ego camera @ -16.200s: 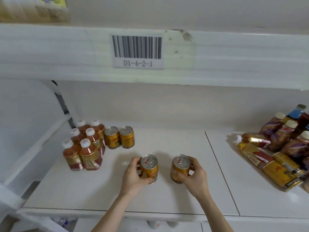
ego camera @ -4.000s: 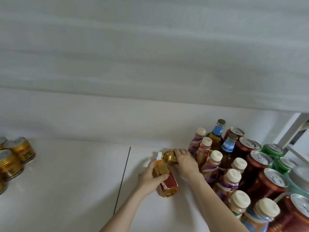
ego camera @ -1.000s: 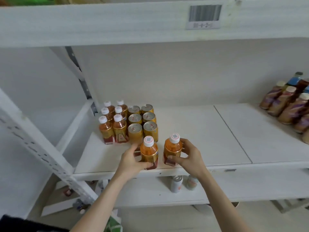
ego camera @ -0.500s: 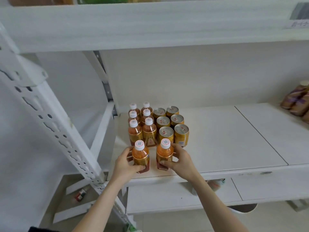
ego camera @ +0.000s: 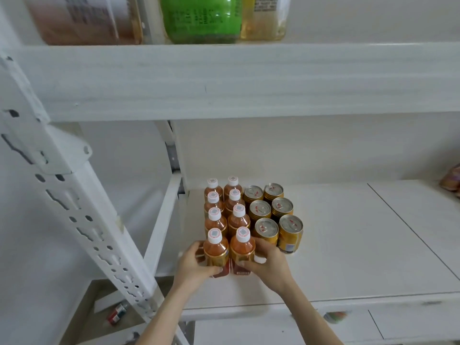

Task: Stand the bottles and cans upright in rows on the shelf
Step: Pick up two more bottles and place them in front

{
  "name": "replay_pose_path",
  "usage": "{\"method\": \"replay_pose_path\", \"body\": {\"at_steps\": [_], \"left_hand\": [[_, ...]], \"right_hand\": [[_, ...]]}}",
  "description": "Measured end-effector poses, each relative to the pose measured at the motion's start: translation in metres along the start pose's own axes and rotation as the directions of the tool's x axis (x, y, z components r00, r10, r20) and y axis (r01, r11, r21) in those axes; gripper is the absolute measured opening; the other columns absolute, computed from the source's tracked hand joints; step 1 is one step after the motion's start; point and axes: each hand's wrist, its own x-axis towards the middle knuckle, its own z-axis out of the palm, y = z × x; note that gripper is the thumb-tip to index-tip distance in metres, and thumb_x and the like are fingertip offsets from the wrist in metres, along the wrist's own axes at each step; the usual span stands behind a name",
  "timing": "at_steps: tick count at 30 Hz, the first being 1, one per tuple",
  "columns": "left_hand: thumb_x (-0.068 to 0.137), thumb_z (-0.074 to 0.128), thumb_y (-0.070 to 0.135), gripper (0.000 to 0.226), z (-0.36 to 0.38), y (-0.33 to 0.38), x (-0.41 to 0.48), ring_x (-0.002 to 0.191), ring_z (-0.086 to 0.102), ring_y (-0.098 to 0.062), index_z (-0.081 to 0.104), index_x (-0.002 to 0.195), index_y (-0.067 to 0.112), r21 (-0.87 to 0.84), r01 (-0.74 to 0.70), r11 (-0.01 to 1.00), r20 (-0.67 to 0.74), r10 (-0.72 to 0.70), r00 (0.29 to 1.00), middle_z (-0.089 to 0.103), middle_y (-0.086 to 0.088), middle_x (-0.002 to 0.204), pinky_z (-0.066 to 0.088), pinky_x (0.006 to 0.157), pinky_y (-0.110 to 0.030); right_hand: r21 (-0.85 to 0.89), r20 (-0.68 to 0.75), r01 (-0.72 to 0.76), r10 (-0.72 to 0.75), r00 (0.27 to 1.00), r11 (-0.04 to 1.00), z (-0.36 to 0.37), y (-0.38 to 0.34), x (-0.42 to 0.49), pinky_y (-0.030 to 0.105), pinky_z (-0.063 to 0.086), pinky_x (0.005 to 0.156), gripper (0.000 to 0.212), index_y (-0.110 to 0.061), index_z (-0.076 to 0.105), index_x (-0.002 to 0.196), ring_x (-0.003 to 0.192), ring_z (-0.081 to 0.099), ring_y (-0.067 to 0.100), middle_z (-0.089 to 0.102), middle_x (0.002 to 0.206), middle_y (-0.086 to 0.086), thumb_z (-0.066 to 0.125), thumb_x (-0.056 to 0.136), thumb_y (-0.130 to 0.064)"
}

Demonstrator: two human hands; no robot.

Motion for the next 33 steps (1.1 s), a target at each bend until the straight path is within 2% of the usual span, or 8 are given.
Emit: {"method": "replay_pose_path", "body": {"at_steps": [3,6,9,13,19,26,30,33], "left_hand": [[0.057,0.088,0.015,0.062,-0.001,0.001,0.006,0.104,0.062,-0.021,0.054,0.108,0.026,-0.010,0.008,1.000,0.004,-0.008,1.000,0.066,0.001,0.110,0.053,0.092,-0.046],[0.055,0.088,0.014,0.061,-0.002,0.001,0.009,0.104,0.063,-0.022,0.057,0.106,0.023,-0.010,0.011,1.000,0.012,-0.010,1.000,0.067,-0.001,0.109,0.052,0.093,-0.049],[0.057,0.088,0.012,0.063,-0.002,0.002,0.011,0.106,0.062,-0.023,0.057,0.110,0.020,-0.002,0.018,1.000,0.018,-0.018,1.000,0.066,-0.002,0.112,0.052,0.094,-0.047],[0.059,0.088,0.015,0.064,-0.002,0.005,0.009,0.106,0.060,-0.020,0.056,0.114,0.020,0.007,0.019,1.000,0.034,-0.019,0.999,0.065,0.000,0.114,0.051,0.093,-0.043],[0.063,0.087,0.023,0.062,-0.001,0.006,0.003,0.105,0.057,-0.015,0.053,0.114,0.026,0.011,0.008,1.000,0.025,-0.008,1.000,0.061,0.007,0.112,0.048,0.096,-0.043],[0.066,0.084,0.018,0.059,0.001,0.002,-0.004,0.112,0.059,-0.018,0.056,0.118,0.023,-0.026,-0.001,1.000,-0.011,0.000,1.000,0.065,0.002,0.118,0.049,0.098,-0.042],[0.071,0.081,0.015,0.056,0.004,0.002,-0.008,0.112,0.058,-0.015,0.057,0.121,0.022,-0.008,-0.049,0.999,-0.002,0.049,0.999,0.063,0.006,0.114,0.048,0.096,-0.036],[0.076,0.077,0.017,0.055,0.005,0.006,-0.012,0.115,0.059,-0.019,0.054,0.125,0.022,0.076,-0.128,0.989,0.008,0.128,0.992,0.061,0.009,0.114,0.048,0.094,-0.032]], "right_hand": [[-0.017,-0.032,0.011,-0.012,0.999,1.000,0.000,-0.003,0.000,0.004,0.046,0.073,0.050,-0.036,0.061,0.111,0.097,0.058,-0.013,0.067,0.100,-0.025,0.083,0.067,-0.029],[-0.005,-0.060,-0.010,0.010,0.998,1.000,0.001,-0.001,0.002,0.008,0.048,0.075,0.048,-0.040,0.055,0.102,0.093,0.060,-0.009,0.065,0.096,-0.025,0.084,0.065,-0.029],[0.004,-0.053,-0.022,0.022,0.998,1.000,0.002,0.000,0.004,0.013,0.050,0.080,0.048,-0.034,0.054,0.103,0.095,0.061,-0.003,0.065,0.098,-0.020,0.084,0.066,-0.028],[0.007,-0.039,0.001,-0.001,0.999,1.000,0.001,0.001,0.003,0.008,0.048,0.077,0.047,-0.034,0.055,0.104,0.097,0.061,-0.004,0.067,0.100,-0.019,0.083,0.067,-0.028],[0.034,-0.003,0.043,-0.042,0.999,0.999,-0.003,0.007,-0.001,0.009,0.050,0.077,0.056,-0.026,0.057,0.119,0.104,0.061,0.001,0.067,0.111,-0.016,0.082,0.068,-0.030],[0.029,-0.068,0.074,-0.072,0.995,0.997,0.002,0.002,-0.004,0.006,0.048,0.073,0.038,-0.020,0.060,0.109,0.096,0.063,0.004,0.068,0.102,-0.013,0.078,0.076,-0.025],[0.008,-0.007,0.099,-0.099,0.995,0.995,0.003,0.001,-0.005,0.016,0.052,0.089,0.045,-0.024,0.056,0.121,0.107,0.061,0.002,0.065,0.116,-0.011,0.070,0.081,-0.011],[-0.079,0.011,0.099,-0.099,0.995,0.992,0.002,0.002,-0.002,0.031,0.053,0.095,0.049,-0.024,0.053,0.126,0.110,0.060,0.009,0.063,0.120,-0.009,0.071,0.080,-0.017]]}}
